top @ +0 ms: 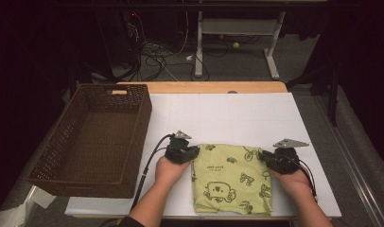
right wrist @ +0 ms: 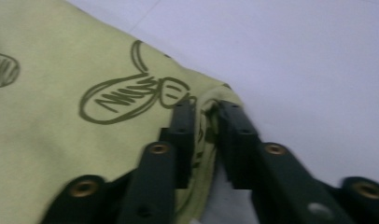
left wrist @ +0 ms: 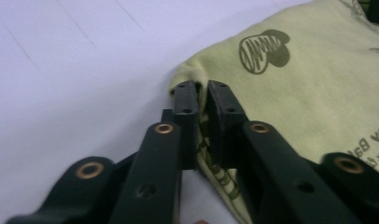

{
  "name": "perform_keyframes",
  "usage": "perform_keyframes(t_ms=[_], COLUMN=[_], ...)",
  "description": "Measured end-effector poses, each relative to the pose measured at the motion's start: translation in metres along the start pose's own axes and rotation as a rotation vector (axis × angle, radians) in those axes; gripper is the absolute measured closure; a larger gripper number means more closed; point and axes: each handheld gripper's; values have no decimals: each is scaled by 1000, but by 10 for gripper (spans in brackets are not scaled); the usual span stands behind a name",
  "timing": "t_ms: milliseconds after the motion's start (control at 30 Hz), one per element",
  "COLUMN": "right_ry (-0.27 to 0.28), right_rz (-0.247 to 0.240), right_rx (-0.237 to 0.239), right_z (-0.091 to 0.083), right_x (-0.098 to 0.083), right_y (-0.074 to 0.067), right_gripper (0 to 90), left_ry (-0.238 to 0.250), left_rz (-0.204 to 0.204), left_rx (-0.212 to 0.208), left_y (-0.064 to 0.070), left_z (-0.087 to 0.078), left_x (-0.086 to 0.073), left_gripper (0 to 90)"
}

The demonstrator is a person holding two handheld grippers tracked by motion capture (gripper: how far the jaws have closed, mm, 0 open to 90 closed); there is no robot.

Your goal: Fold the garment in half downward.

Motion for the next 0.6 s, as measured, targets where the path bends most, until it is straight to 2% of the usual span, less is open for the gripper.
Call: perform_keyframes(t_ms=[100,167,267,367,400,467,500,567,600], right_ry=[13,41,45,57,50,40,42,53,58], right_rz=[-11,1,4,17,16,18,26,26,24], right_rx=[-54,-60,-77,-98,-101,-93,-80,-45,-38], right_z=[0,-2,-1,1,2,5,5,2,0], right_x=[3,8,20,31,33,33,31,27,24], right_y=[-3,1,8,14,15,16,17,16,15], right_gripper=[854,854,854,848,826,677,615,511,451], left_ry=[21,41,59,44,39,16,10,29,38], left_rz=[-11,-14,-21,-27,-25,-35,-27,1,6], left_rx=[1,1,13,19,19,-4,-4,22,11], left_y=[-3,-5,-11,-15,-15,-14,-12,-7,-6], left_z=[-3,-4,-2,2,3,2,1,-6,-9], left_x=[5,10,20,26,25,23,20,14,10], left_gripper=[813,814,813,801,748,558,498,394,360])
Point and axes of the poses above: each handheld gripper's, and its own axes: z roughly forward along the jaws, x roughly out of its top, y roughly to its right, and after that the axes turned 13 degrees about -y, right-handed
